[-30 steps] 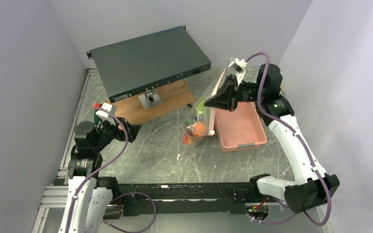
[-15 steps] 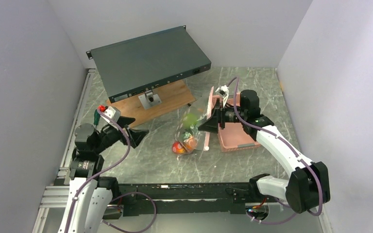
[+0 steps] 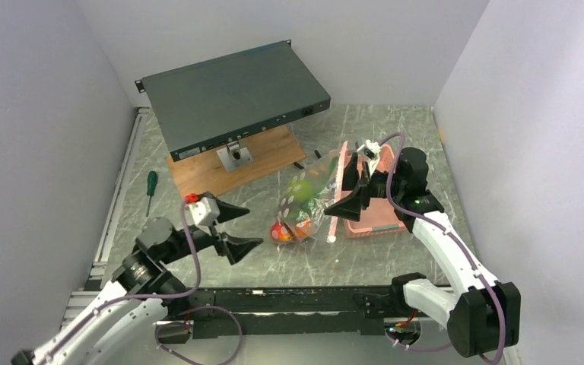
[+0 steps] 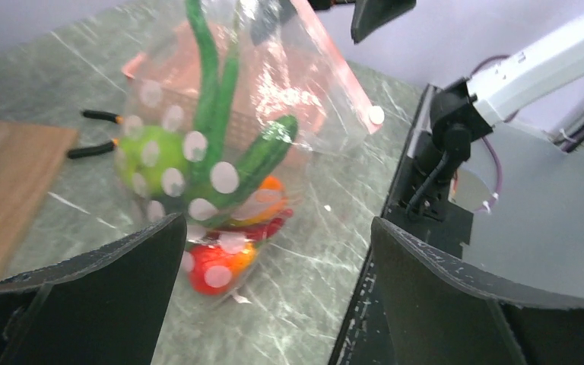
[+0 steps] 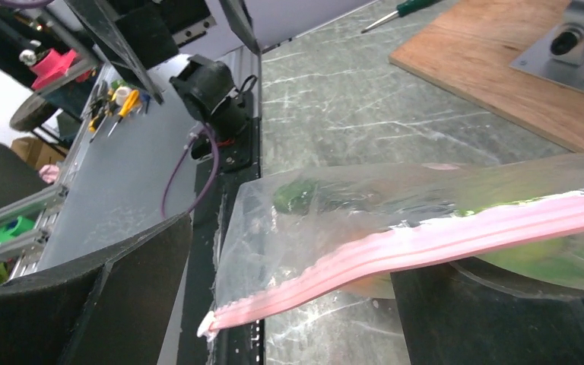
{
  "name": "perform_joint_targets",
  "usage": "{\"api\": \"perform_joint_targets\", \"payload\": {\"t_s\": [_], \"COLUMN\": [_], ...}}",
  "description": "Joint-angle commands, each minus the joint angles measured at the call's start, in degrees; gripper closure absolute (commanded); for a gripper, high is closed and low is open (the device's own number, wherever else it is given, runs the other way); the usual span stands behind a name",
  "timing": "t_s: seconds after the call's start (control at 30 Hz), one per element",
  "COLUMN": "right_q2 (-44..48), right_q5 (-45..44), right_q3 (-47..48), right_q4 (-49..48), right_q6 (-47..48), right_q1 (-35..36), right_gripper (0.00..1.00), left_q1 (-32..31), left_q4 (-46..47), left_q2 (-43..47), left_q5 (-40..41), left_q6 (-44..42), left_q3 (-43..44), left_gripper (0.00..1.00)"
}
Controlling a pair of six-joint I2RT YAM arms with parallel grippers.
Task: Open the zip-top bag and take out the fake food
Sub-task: Place the zipper food storage bag at the center of the board.
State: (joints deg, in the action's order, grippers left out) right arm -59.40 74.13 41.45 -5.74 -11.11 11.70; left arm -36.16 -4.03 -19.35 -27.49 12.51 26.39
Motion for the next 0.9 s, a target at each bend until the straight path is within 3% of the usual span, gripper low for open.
{"api": "perform_joint_targets", "payload": {"t_s": [0.0, 0.17, 0.27, 0.33, 0.43, 0.53, 0.8, 0.87], "right_q2": [2.27, 2.56, 1.92, 1.26, 0.59, 0.57, 0.69, 0.62], "right_q5": [5.07, 3.08, 2.03, 1.59, 1.59, 1.71, 2.15, 2.31], "right_q3": [-0.93, -2.51, -2.65, -2.35, -2.18, -2.25, -2.01, -1.98], "right_q4": [-1.21, -4.56, -6.07, -6.07, -6.18, -6.77, -6.73, -6.68], "right_q6": [3.57, -1.40, -4.68, -6.00, -7.18, -8.01, -8.62, -8.66], "right_q1": [-0.91, -1.12, -0.97, -0.59, -0.10, 0.24, 0.37, 0.42], "right_gripper": [0.01, 0.03, 0.07, 0.11, 0.16, 0.18, 0.20, 0.20], "left_q1": [-13.95, -37.38, -49.37, -54.02, -56.87, -57.89, -57.97, -57.55], "left_q4": [3.35, 6.97, 16.46, 25.39, 36.26, 52.82, 98.92, 99.39], "left_q2": [-8.15, -20.83, -30.53, -37.86, -49.96, -58.07, -77.57, -80.67], "left_q5": [18.70, 45.53, 63.51, 71.92, 79.59, 84.57, 87.90, 88.07], "left_q6": [-5.86, -21.73, -38.89, -49.25, -60.11, -72.31, -104.49, -107.01], "left_q3": [2.13, 6.95, 7.30, 6.84, 8.74, 9.71, 13.92, 15.90], "left_gripper": [0.03, 0.02, 0.00, 0.00, 0.00, 0.00, 0.00, 0.01]}}
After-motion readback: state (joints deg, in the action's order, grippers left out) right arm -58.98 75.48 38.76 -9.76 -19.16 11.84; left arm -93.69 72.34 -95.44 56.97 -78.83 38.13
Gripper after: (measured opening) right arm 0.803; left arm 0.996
